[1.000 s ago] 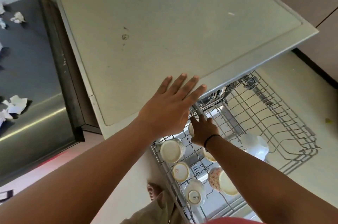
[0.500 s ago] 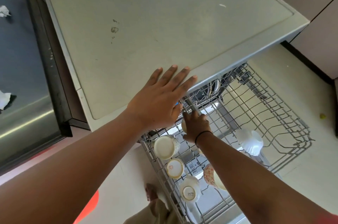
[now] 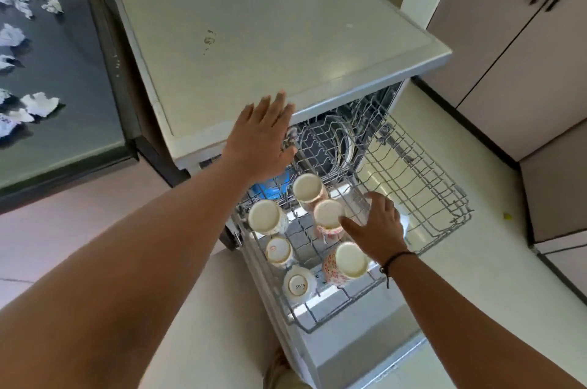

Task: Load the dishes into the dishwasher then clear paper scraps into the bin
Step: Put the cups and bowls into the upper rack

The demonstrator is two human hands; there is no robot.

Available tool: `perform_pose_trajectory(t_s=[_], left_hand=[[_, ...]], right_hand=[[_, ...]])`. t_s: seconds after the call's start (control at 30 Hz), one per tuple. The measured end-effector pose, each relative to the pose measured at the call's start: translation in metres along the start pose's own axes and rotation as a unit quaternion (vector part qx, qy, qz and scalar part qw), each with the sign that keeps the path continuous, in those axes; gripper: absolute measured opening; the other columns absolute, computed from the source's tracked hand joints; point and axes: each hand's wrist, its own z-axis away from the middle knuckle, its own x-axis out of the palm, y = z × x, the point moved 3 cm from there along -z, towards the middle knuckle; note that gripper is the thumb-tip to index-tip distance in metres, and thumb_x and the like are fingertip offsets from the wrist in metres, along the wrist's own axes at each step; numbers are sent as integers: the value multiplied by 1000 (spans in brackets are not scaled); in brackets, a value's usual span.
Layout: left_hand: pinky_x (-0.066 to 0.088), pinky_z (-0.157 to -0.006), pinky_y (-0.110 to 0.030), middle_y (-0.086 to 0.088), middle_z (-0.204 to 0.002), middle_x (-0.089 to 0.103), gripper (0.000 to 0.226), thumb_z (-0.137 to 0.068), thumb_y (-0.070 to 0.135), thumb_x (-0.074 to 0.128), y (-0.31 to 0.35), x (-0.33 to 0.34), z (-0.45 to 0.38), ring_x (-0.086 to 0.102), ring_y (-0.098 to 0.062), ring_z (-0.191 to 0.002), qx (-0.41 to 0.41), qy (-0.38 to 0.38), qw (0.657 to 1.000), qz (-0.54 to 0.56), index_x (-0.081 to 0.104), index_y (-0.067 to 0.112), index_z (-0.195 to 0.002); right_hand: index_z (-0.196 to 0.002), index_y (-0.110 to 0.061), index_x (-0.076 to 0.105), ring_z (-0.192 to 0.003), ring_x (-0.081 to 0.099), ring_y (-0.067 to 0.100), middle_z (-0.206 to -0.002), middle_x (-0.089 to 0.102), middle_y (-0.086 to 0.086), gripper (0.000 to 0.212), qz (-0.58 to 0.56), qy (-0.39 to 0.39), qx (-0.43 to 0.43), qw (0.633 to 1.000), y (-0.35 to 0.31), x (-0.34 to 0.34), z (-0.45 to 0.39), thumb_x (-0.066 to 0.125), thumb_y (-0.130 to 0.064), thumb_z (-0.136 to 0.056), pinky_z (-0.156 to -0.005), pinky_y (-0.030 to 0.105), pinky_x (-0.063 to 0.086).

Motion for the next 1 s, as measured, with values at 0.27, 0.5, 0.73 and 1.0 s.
perform_pose_trajectory(t_s=[0.27, 0.5, 0.73, 1.0], left_hand=[[1, -119, -47, -6, -160, -12, 86, -91, 59, 43, 107, 12, 201, -10, -27, -147, -92, -145, 982, 81, -2, 20, -153], [5, -119, -42, -5, -161, -6, 81, -92, 58, 43, 156, -22, 311, -2, -26, -148, -202, -142, 959, 139, 3, 22, -153], [13, -119, -41, -6, -161, 3, 78, -93, 54, 46, 226, -41, 345, 7, -25, -147, -280, -113, 934, 190, 10, 18, -153], [39, -84, -33, 1, -104, 63, 25, -99, 31, 49, 375, 37, 320, 59, -21, -95, -583, 135, 387, 701, 56, 22, -121]], right_hand=[[-130, -19, 39, -125, 40, 31, -133, 47, 11, 70, -4, -22, -24, 999, 45, -30, 125, 73, -45, -74, -102, 45, 36], [-140, -24, 30, -132, 34, 26, -142, 37, 4, 73, 114, -107, -91, 984, 80, -59, 211, 63, -49, -80, -105, 42, 35], [-142, -25, 25, -131, 35, 24, -142, 37, 3, 75, 247, -120, -184, 944, 125, -101, 205, 55, -54, -81, -105, 38, 38], [-127, -17, 45, -110, 48, 19, -126, 50, 7, 54, -137, -242, -100, 955, 208, -168, 170, 73, -30, -83, -94, 31, 41]])
